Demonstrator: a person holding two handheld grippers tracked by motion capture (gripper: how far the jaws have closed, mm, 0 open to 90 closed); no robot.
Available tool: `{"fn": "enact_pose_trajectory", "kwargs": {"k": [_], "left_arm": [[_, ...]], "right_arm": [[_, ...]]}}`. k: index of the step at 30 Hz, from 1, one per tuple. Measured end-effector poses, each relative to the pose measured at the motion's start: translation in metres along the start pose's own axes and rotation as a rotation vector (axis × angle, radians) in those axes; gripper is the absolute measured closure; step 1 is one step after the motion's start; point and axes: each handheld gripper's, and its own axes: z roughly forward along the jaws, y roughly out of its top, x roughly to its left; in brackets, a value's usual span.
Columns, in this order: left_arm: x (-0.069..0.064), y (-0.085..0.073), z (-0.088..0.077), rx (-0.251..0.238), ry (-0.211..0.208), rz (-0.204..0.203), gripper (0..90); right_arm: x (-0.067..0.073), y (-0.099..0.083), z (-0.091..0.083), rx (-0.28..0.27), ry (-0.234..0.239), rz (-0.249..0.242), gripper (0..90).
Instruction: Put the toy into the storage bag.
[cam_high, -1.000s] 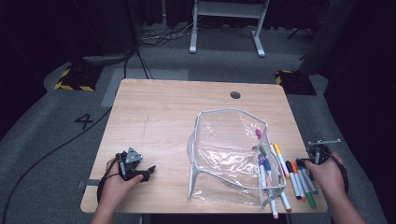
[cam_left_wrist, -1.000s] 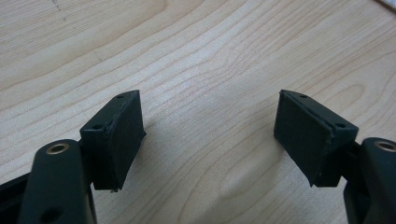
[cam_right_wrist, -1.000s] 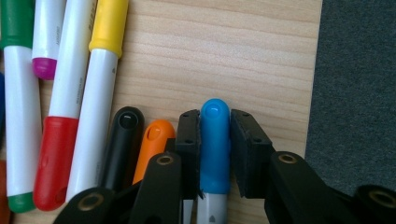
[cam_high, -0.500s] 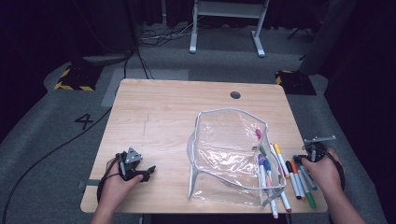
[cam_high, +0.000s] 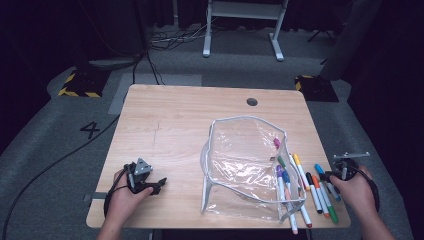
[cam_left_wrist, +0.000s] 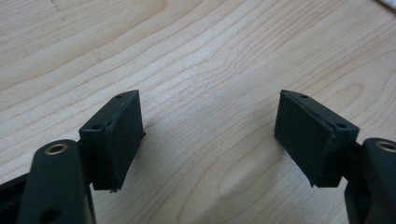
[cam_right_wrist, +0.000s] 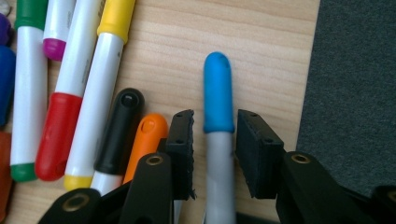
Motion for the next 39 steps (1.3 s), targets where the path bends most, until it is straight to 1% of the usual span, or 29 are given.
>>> {"fn": "enact_pose_trajectory", "kwargs": {"k": [2, 3, 5, 6, 10, 12, 15, 19, 24, 27, 29, 30, 31, 32, 33, 34, 39], "left_arm": [[0.0, 0.0, 0.0, 0.0, -0.001, -0.001, 23.9], [0.0, 0.0, 0.0, -0.003, -0.003, -0.002, 23.8], [0.0, 0.0, 0.0, -0.004, -0.002, -0.001, 23.8], [0.0, 0.0, 0.0, -0.003, -0.003, -0.002, 23.8], [0.0, 0.0, 0.0, -0.002, -0.003, -0.003, 23.8], [0.0, 0.0, 0.0, -0.003, -0.003, -0.002, 23.8], [0.0, 0.0, 0.001, -0.004, -0.003, -0.001, 23.7], [0.0, 0.0, 0.0, -0.003, -0.002, 0.0, 23.7], [0.0, 0.0, 0.001, -0.002, -0.003, -0.003, 23.7], [0.0, 0.0, 0.001, -0.002, -0.002, -0.001, 23.6], [0.0, 0.0, 0.001, -0.003, -0.002, -0.001, 23.7], [0.0, 0.0, 0.001, -0.002, -0.002, -0.002, 23.6], [0.0, 0.0, 0.001, -0.002, -0.002, -0.002, 23.6], [0.0, 0.0, 0.001, -0.002, -0.001, -0.002, 23.6], [0.0, 0.0, 0.001, -0.002, -0.001, -0.002, 23.6], [0.0, 0.0, 0.001, -0.002, -0.001, -0.003, 23.6], [0.001, 0.002, 0.002, 0.001, 0.001, 0.012, 23.2]], "right_arm": [[-0.002, -0.003, -0.001, 0.004, 0.004, 0.008, 69.5], [-0.003, -0.006, 0.002, 0.023, 0.004, 0.009, 71.5], [-0.004, -0.007, 0.003, 0.022, -0.005, 0.014, 74.2], [-0.005, -0.006, 0.002, 0.026, -0.01, 0.006, 76.9], [-0.005, -0.004, 0.003, 0.034, -0.024, -0.01, 77.3], [-0.004, -0.003, 0.001, 0.032, -0.018, -0.007, 77.3], [-0.003, -0.001, -0.002, 0.024, -0.012, -0.015, 77.3], [0.0, 0.008, -0.019, -0.013, 0.008, -0.05, 77.4], [0.003, 0.018, -0.038, -0.045, 0.032, -0.086, 77.4], [0.005, 0.025, -0.048, -0.063, 0.042, -0.095, 77.4], [0.005, 0.027, -0.051, -0.068, 0.046, -0.097, 77.4], [0.007, 0.031, -0.058, -0.08, 0.053, -0.097, 77.4], [0.007, 0.031, -0.058, -0.08, 0.053, -0.097, 77.4], [0.008, 0.035, -0.065, -0.094, 0.06, -0.106, 77.4], [0.008, 0.035, -0.065, -0.094, 0.06, -0.106, 77.4], [0.01, 0.039, -0.073, -0.111, 0.071, -0.114, 77.4], [0.019, 0.052, -0.094, -0.155, 0.111, -0.153, 77.4]]}}
